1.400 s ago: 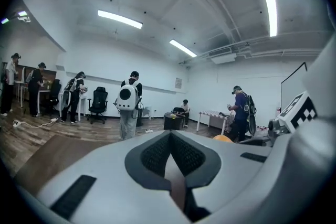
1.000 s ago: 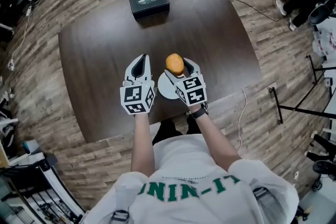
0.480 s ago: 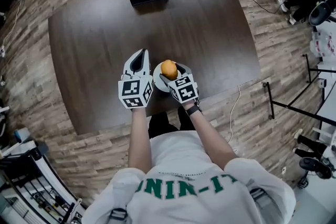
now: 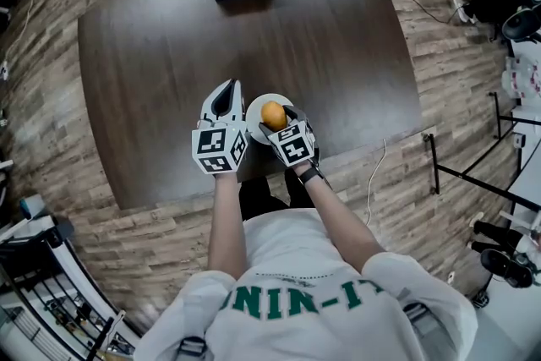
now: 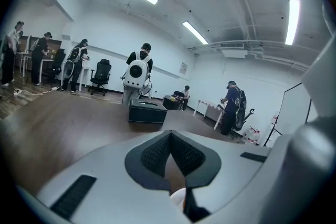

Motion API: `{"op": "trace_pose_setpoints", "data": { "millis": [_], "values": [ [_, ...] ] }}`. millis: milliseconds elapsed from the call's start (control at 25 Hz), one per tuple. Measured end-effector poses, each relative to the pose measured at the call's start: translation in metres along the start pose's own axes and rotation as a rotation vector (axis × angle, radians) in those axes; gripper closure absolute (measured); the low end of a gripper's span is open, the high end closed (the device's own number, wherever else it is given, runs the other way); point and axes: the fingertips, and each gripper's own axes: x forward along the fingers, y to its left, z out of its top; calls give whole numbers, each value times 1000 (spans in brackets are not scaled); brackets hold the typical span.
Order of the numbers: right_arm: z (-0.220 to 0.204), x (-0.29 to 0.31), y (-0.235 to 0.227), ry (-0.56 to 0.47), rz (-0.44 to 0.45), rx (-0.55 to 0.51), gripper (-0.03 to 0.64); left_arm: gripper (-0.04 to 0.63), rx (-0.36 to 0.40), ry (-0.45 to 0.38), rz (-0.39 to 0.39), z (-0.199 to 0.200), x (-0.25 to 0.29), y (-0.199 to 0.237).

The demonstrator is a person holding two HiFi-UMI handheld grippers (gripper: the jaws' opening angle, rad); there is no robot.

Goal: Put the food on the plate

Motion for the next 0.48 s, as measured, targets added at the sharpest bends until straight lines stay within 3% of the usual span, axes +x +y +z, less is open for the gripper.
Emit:
{"op": "trace_pose_setpoints", "data": {
  "millis": [320, 480],
  "values": [
    [-1, 1, -1, 8, -7, -5, 264, 584, 19, 13, 31, -7, -8, 1],
    [9, -2, -6, -39, -10, 9, 175, 584, 30, 18, 49, -9, -12, -1]
  ]
}}
